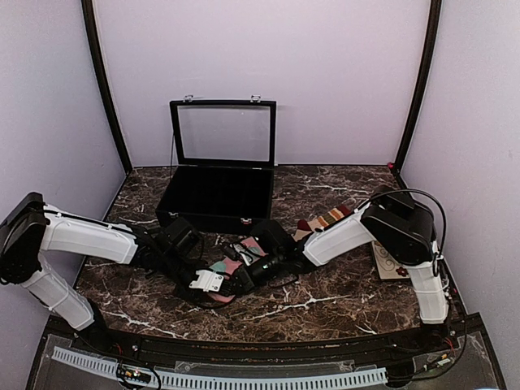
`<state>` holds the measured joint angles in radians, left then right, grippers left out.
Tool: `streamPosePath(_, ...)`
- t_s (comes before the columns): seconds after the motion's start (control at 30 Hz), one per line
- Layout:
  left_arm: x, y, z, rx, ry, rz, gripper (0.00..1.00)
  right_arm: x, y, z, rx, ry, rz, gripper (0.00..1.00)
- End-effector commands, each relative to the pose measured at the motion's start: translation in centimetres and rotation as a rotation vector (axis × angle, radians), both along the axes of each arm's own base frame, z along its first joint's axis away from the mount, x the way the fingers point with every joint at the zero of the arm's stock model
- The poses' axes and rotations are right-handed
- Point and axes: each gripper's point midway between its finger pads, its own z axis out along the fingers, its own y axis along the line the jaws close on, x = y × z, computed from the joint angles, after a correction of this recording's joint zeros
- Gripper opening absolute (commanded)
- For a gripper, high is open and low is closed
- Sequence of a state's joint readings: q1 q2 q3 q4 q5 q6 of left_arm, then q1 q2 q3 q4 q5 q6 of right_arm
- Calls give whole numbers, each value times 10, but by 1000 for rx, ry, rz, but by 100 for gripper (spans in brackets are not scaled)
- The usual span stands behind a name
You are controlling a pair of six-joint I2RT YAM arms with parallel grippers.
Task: Roll the socks
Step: Roll the sock at the center of the board.
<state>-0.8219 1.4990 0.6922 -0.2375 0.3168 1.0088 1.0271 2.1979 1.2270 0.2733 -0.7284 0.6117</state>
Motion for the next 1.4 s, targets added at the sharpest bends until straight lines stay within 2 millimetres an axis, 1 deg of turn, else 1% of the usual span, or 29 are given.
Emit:
streamPosePath(0.0, -2, 39, -39, 208, 29, 71, 24, -24, -38, -63, -223, 116, -7, 0)
streamPosePath(0.07, -6, 41, -45, 234, 66, 77, 17, -22, -37, -60, -215, 100, -10, 3)
streamPosePath(0.2, -20, 48, -54, 274, 155, 76, 15, -17, -37, -51, -201, 59, -17, 10)
streamPosePath(0.27, -31, 52, -57, 296, 214, 65, 18, -14, -38, -47, -199, 45, -20, 13)
streamPosePath(0.3, -35, 54, -58, 308, 240, 63, 20, -17, -46, -51, -214, 55, -21, 14)
streamPosePath(0.37, -41, 58, -60, 328, 271, 58, 24, -16, -51, -50, -216, 59, -24, 15)
streamPosePath(0.53, -46, 63, -63, 365, 304, 56, 27, -15, -58, -50, -219, 61, -28, 18)
streamPosePath(0.57, -47, 64, -64, 374, 314, 59, 25, -15, -58, -49, -218, 55, -30, 20)
streamPosePath(0.6, -48, 64, -64, 383, 334, 64, 17, -14, -61, -49, -221, 46, -34, 22)
streamPosePath(0.67, -50, 62, -63, 380, 375, 77, 9, -9, -62, -43, -207, 9, -48, 24)
streamPosePath(0.7, -52, 61, -62, 382, 396, 84, 5, -6, -64, -40, -198, -9, -58, 27)
streamPosePath(0.8, -55, 62, -62, 394, 429, 94, 4, 3, -68, -27, -170, -91, -78, 46)
streamPosePath(0.83, -57, 62, -62, 396, 447, 97, 3, 5, -69, -23, -167, -126, -76, 48)
streamPosePath(0.9, -61, 61, -60, 393, 497, 108, 3, 10, -76, -20, -173, -187, -84, 50)
streamPosePath(0.93, -63, 59, -57, 384, 526, 115, 3, 11, -79, -18, -174, -217, -87, 58)
streamPosePath(0.97, -64, 58, -55, 377, 557, 123, 3, 13, -82, -10, -163, -256, -94, 92)
streamPosePath(1.0, -66, 56, -52, 368, 588, 129, 3, 15, -87, -7, -159, -295, -107, 98)
streamPosePath(1.03, -67, 54, -49, 356, 617, 136, 3, 20, -93, -2, -158, -350, -127, 99)
streamPosePath(1.1, -68, 50, -43, 338, 682, 147, 4, 27, -104, 16, -123, -479, -175, 99)
streamPosePath(1.2, -73, 42, -31, 309, 809, 153, 4, 35, -124, 49, -107, -778, -271, 99)
streamPosePath(1.23, -76, 41, -28, 304, 846, 151, 4, 33, -127, 68, -92, -872, -301, 99)
streamPosePath(1.27, -78, 39, -26, 302, 878, 147, 3, 36, -133, 81, -92, -935, -342, 99)
streamPosePath(1.3, -80, 37, -22, 294, 903, 143, 3, 43, -141, 90, -106, -968, -404, 99)
streamPosePath(1.33, -81, 36, -20, 295, 927, 142, 3, 55, -153, 100, -126, -990, -509, 99)
streamPosePath(1.37, -82, 31, -16, 278, 956, 142, 3, 68, -170, 107, -154, -991, -649, 99)
